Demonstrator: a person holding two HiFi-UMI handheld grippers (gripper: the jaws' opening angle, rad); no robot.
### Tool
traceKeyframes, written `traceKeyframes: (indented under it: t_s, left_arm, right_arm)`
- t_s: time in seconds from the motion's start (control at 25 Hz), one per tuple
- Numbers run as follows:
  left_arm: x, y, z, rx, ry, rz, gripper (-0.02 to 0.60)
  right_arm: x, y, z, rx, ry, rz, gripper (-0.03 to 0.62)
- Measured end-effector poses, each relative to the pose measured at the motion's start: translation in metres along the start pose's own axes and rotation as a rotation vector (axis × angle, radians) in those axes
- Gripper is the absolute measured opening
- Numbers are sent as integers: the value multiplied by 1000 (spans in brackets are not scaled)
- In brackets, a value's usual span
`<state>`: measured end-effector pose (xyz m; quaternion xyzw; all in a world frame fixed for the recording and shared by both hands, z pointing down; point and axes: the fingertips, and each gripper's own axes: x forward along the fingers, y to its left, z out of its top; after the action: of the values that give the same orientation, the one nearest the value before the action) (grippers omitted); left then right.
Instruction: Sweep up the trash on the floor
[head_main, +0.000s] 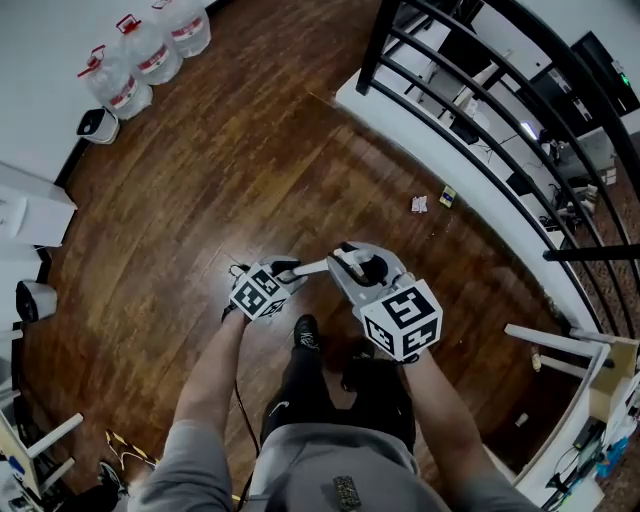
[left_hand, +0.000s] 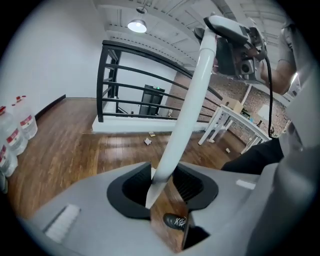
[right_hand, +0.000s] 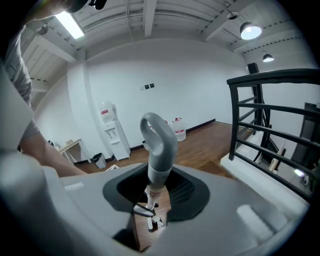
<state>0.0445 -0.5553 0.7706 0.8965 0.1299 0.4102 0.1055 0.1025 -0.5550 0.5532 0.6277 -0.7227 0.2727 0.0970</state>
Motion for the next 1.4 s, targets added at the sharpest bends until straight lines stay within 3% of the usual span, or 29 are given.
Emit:
traceKeyframes:
  t_s: [0.4, 1.0, 1.4]
  left_arm:
    - [92, -27, 78, 84, 23, -108, 134]
    - [294, -136, 273, 156, -19, -245, 140]
    - [367, -195, 363, 244, -28, -309, 141]
  right_arm:
    - [-63, -107, -12, 84, 9, -154, 103]
    - [-248, -329, -25, 151, -31, -405, 104]
    - [-334, -393, -18, 109, -56, -513, 101]
